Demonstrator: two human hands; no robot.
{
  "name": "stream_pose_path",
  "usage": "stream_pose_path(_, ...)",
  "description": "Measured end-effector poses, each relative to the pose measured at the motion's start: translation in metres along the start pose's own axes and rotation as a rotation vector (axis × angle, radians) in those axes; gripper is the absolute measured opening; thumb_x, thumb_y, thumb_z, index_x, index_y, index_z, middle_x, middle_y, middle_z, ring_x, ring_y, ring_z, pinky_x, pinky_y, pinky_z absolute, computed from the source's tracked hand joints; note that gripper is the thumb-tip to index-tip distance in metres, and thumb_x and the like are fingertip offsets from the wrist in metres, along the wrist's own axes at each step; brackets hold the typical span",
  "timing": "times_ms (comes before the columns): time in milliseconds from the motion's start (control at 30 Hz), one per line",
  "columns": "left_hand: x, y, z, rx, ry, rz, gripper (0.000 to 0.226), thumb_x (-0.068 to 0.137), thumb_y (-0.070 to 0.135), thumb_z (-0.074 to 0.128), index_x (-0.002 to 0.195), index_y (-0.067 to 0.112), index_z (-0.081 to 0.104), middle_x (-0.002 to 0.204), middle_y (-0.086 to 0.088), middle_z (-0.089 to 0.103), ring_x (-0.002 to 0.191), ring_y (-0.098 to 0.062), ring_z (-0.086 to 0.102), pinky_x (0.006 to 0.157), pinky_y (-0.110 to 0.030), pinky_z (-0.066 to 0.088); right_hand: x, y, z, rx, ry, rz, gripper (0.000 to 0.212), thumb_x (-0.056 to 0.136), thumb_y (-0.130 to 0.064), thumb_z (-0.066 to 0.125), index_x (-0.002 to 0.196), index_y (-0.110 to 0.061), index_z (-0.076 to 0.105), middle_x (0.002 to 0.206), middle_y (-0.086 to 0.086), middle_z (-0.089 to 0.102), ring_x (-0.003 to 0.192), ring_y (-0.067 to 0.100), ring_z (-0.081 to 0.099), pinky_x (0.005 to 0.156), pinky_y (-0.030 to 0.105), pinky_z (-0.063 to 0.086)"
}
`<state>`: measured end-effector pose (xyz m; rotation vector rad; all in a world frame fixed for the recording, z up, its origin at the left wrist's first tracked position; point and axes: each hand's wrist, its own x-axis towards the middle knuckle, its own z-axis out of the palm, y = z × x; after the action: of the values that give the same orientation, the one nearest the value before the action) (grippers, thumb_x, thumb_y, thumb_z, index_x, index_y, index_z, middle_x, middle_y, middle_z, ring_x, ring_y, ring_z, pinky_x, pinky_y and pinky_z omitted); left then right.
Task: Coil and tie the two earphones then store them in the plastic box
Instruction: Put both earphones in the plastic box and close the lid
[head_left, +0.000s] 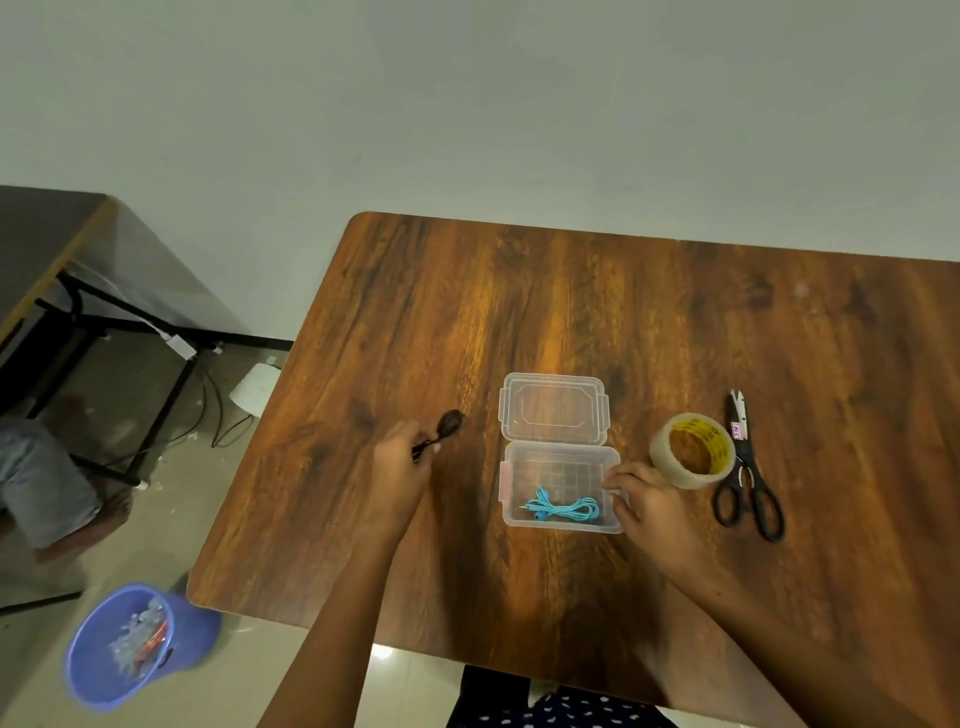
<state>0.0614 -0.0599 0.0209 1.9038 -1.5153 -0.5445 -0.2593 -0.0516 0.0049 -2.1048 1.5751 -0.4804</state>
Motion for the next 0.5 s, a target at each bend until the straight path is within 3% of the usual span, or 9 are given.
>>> stream_pose_path(167,0.005,0.053,0.017,-0.067,-0.169,0.340,0.013,0.074,0.001,0.071,0.080,0.012,0.067,0.082,0.012,0.058,0.077,0.001,0.052,0.070,-0.007,0.038,0.000,-0.001,-0.005,0.082,0.023,0.036,0.022,0.080,-0.001,0.068,0.099,-0.011,0.070,0.106,0.002,0.066,0.097,0.015,0.062,0.080,0.022,0.054)
stream_pose_path(367,-0.001,0.088,0.055,-0.067,-0.408,0.471,0.016,0.078,-0.003,0.068,0.083,0.012,0.066,0.090,0.001,0.064,0.086,-0.008,0.058,0.077,-0.019,0.049,-0.004,0.001,-0.017,0.142,0.068,0.019,0.024,0.078,0.003,0.068,0.097,-0.011,0.071,0.104,0.001,0.067,0.094,0.011,0.062,0.079,0.015,0.048)
stream_pose_path(500,-0.004,0.091,0.073,0.007,-0.477,0.455,0.014,0.082,-0.001,0.064,0.086,0.012,0.065,0.097,-0.002,0.065,0.094,-0.013,0.059,0.083,-0.024,0.052,-0.006,0.008,-0.024,0.166,0.097,0.033,0.023,0.079,0.003,0.066,0.097,-0.010,0.073,0.101,0.002,0.067,0.094,0.014,0.063,0.081,0.025,0.052)
